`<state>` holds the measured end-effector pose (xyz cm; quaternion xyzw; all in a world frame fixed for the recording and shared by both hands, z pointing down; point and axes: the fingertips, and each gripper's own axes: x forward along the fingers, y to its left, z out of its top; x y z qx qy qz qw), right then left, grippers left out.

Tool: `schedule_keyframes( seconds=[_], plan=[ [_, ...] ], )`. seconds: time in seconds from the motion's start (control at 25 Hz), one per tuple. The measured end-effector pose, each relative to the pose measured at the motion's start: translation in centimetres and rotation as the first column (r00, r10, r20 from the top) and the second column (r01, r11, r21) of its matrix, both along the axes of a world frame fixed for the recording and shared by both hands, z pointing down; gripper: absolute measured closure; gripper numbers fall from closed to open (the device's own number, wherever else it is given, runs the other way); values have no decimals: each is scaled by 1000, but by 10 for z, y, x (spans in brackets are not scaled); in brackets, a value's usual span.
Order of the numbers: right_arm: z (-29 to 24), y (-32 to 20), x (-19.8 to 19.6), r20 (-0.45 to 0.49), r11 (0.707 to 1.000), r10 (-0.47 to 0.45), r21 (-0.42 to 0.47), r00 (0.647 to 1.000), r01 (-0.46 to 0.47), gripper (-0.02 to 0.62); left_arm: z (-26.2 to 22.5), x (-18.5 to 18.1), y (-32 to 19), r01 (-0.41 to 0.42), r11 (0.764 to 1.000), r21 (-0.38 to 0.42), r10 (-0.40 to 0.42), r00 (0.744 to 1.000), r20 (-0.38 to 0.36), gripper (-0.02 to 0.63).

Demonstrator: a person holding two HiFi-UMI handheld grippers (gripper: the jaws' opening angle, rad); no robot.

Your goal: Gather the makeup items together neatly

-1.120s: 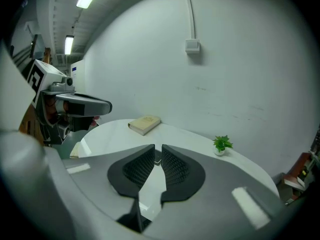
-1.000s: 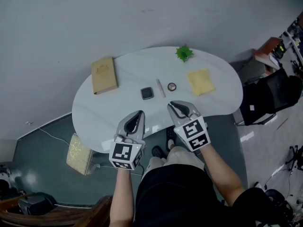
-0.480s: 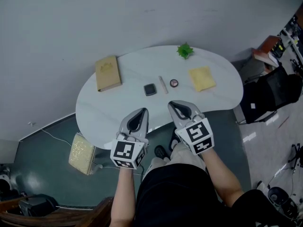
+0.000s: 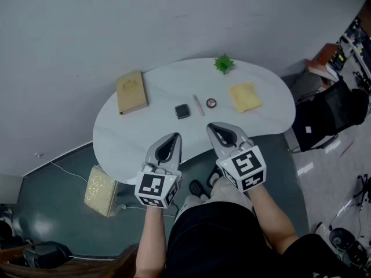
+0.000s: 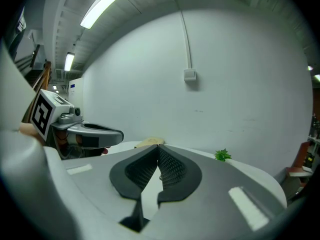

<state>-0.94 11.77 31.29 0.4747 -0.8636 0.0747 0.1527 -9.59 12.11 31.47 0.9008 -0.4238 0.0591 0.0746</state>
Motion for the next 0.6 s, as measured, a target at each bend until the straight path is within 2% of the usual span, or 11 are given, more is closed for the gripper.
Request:
schedule_keyframes(
  seconds=[0.6],
  plan=[
    [-9, 0, 2, 18, 1000, -10, 20, 1000, 9, 585, -3, 2, -4, 2, 1000, 12, -2, 1000, 15, 609]
  ],
)
